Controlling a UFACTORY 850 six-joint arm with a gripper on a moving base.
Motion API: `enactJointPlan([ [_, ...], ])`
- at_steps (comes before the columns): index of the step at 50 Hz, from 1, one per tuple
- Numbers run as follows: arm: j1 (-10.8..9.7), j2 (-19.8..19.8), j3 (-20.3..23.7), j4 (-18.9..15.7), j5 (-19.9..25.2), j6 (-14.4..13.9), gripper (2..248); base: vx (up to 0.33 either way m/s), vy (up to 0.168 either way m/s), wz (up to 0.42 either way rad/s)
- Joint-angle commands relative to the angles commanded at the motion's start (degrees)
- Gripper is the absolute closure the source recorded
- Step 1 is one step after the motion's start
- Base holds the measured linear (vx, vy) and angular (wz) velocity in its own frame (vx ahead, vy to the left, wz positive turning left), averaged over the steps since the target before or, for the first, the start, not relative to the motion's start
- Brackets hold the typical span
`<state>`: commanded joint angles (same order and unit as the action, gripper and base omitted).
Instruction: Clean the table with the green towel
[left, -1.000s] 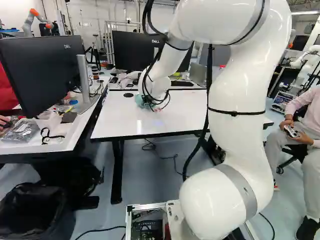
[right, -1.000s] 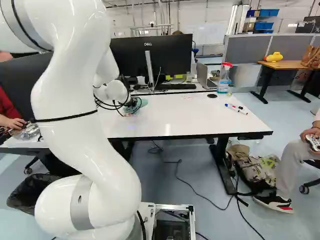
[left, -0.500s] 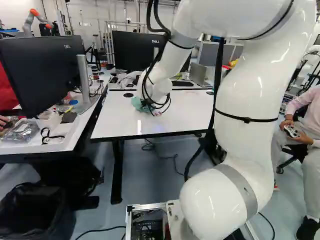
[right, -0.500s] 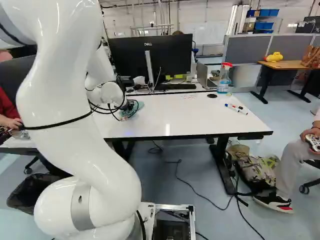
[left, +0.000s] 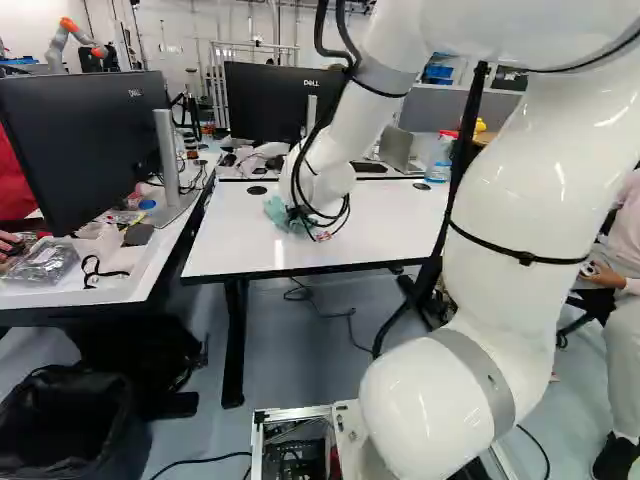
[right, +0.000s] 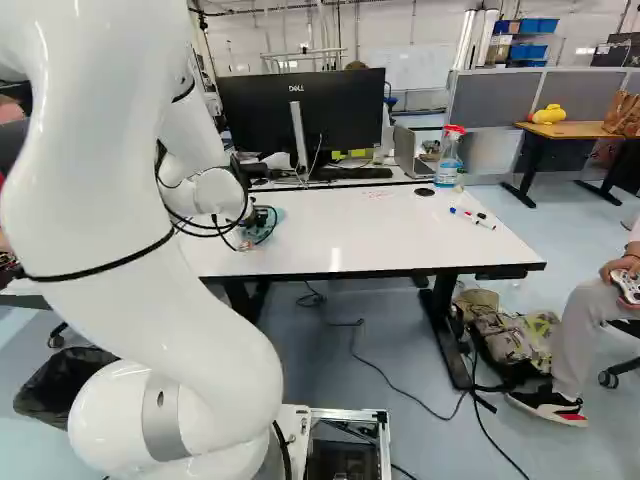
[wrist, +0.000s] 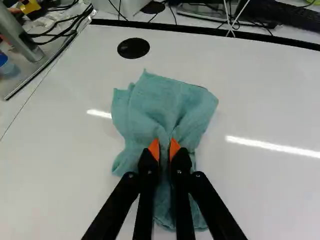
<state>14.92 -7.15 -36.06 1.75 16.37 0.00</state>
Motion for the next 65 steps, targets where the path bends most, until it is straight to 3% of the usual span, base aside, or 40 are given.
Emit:
enactJointPlan([
  [27, -0.79, 2.16, 1.33, 0.0, 0.0, 0.0, 208, 0.0, 0.0, 0.0],
  [49, -4.89, 7.4, 3.46, 0.0, 0.0, 0.0, 208, 0.0, 0.0, 0.0],
  [65, -8.16, 8.09, 4.16, 0.0, 0.0, 0.0, 208, 0.0, 0.0, 0.0],
])
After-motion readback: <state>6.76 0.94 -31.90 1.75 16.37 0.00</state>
